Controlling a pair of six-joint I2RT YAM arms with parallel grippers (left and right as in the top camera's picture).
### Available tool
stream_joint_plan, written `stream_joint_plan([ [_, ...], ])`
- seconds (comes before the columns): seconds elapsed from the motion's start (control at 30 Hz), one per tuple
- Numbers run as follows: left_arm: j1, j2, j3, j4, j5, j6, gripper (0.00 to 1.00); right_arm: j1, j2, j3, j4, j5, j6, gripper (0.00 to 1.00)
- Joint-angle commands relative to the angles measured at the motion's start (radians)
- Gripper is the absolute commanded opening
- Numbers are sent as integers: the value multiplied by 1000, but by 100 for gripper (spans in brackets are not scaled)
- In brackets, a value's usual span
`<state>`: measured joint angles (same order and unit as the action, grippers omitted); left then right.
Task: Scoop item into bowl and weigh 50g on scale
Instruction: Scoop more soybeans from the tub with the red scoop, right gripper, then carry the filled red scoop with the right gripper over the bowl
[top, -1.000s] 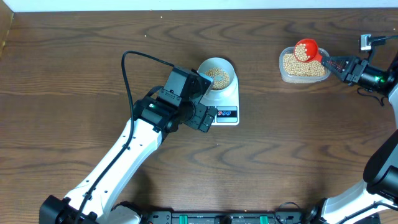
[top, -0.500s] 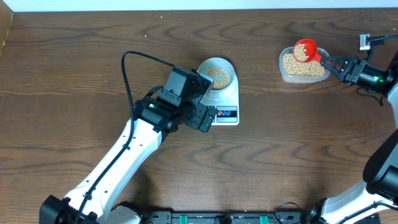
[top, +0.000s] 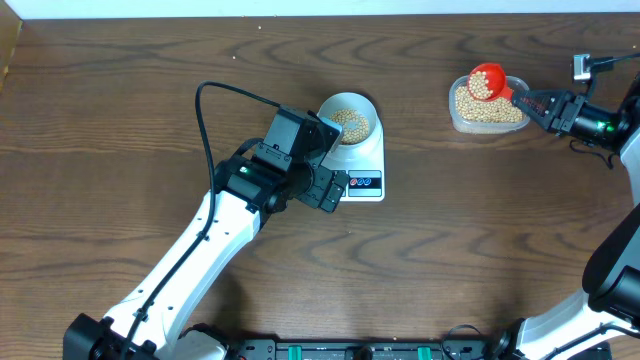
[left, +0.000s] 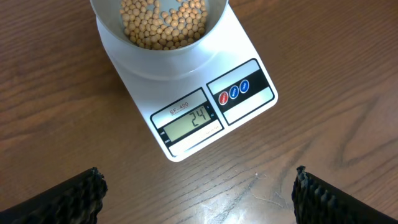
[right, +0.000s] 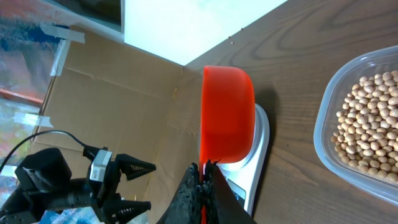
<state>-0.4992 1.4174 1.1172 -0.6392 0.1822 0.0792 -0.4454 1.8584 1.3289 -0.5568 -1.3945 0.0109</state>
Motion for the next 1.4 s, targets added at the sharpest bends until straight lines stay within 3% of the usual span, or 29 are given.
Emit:
stream_joint_plan([
  [0.0,5,-9,1,0,9,6,98,8,12,-2,1,-18,-19,1],
  [0.73,5,-9,1,0,9,7,98,54,12,-2,7,-7,2,1],
  [1.37,5,-9,1,0,9,7,98,230,12,-2,101,87,95,1],
])
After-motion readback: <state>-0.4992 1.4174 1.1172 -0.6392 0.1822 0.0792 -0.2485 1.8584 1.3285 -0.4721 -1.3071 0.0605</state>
